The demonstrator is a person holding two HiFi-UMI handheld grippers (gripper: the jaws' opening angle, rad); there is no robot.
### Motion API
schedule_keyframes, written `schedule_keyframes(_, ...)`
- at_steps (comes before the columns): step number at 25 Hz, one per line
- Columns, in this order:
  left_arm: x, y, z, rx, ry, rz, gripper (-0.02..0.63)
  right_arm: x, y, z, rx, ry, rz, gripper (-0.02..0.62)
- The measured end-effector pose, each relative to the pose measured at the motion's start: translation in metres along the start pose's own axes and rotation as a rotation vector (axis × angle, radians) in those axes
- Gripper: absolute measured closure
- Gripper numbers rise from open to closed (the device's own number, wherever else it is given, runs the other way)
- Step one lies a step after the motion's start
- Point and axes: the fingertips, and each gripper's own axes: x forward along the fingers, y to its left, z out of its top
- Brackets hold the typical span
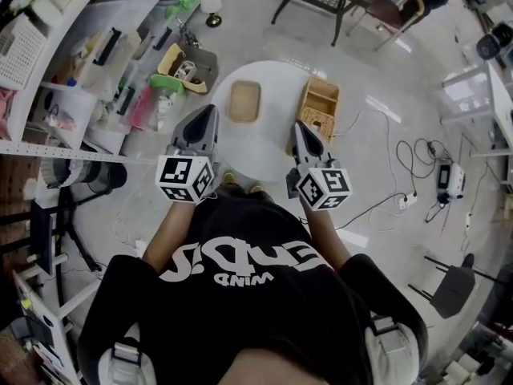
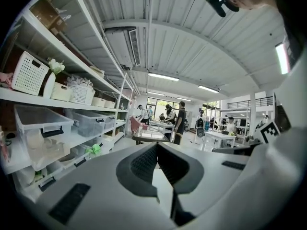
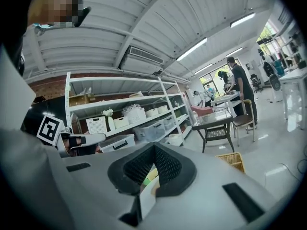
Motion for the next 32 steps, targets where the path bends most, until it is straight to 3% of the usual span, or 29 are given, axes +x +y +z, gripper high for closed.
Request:
schedule_keyframes(8,0.019,0.022,-0.009,-0.008,0.015,-0.022,0.595,0.021,0.001,-0.001,0.000,-0.013,-0.034,0.597)
schedule_keyframes(11,0.027,0.028,-0.015,-0.029,0.025,-0.023,0.548,0.024,0.002,0.000,-0.015,-0.007,-0.034,0.597)
schedule_keyframes(17,0.047,0.032,-0.035,-0.102,0.095,-0.067,0.372,0.025,-0.008,-0.001,-0.007,-0.001,-0.070,0.597)
schedule_keyframes(19,0.054,0.035,-0.045,-0.110,0.124,-0.070,0.343,0.025,-0.010,-0.001,-0.004,-0.001,-0.078,0.597)
schedule_keyframes(32,0.115,0.065,-0.130,-0.137,0.307,-0.072,0.339,0.022,-0.032,-0.007,0.014,0.029,-0.146,0.597)
